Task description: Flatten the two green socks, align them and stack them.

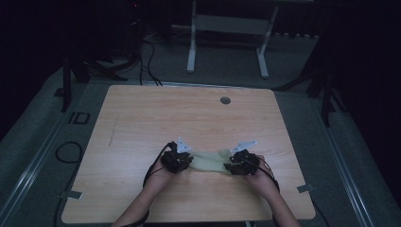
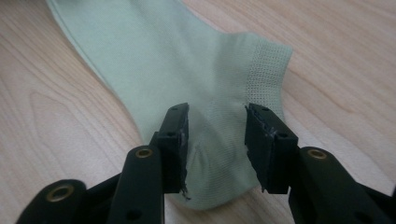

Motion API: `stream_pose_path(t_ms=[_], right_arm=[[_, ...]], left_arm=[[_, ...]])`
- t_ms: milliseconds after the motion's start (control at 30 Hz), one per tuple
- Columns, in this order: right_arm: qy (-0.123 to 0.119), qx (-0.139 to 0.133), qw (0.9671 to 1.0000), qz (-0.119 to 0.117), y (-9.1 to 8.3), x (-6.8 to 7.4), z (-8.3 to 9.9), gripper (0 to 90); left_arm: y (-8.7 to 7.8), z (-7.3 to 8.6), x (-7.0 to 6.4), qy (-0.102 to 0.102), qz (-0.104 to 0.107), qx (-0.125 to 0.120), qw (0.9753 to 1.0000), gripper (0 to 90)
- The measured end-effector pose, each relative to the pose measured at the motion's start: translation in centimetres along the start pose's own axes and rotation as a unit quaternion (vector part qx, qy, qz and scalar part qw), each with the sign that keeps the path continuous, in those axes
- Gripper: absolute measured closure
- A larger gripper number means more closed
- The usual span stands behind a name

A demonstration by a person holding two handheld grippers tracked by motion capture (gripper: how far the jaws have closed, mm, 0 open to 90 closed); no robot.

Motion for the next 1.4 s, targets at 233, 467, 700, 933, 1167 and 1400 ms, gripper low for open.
stream_pose_path(t_ms=[233,467,700,933,1167,1400], right_arm=[[0.006,-0.02,0.9998,0.005,-0.3,0.1,-0.2,60.4],[0.004,-0.024,0.9996,-0.014,0.5,0.2,1.0,50.2],[-0.011,-0.036,0.9991,-0.022,0.4,0.2,1.5,48.0],[-0.014,-0.024,0.9994,-0.019,0.3,0.4,1.2,43.9],[-0.016,-0.073,0.9972,-0.007,-1.9,0.4,0.2,35.5],[0.015,-0.082,0.9962,-0.028,-2.7,-0.2,0.7,16.3]], left_arm=[[1.3,0.3,0.1,-0.006,0.014,0.026,0.9995,89.0],[1.5,1.7,0.0,-0.001,0.01,0.011,0.9999,69.6],[1.3,2.0,-0.6,0.002,-0.001,0.001,1.0,58.5],[0.9,1.7,-0.9,-0.006,0.015,-0.012,0.9998,45.3],[-1.2,0.8,-0.7,-0.025,0.024,-0.028,0.999,31.4],[-1.8,1.5,0.2,-0.043,-0.004,-0.028,0.9987,15.3]])
Point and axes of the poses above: each handheld gripper's, and its own axes: y roughly forward along the jaws, z roughly out of its underside, x roughly to its left, the point moved 5 cm from there along y, roughly forward along the jaws, and after that the axes turned 11 degrees about -z, right-handed, at the moved point
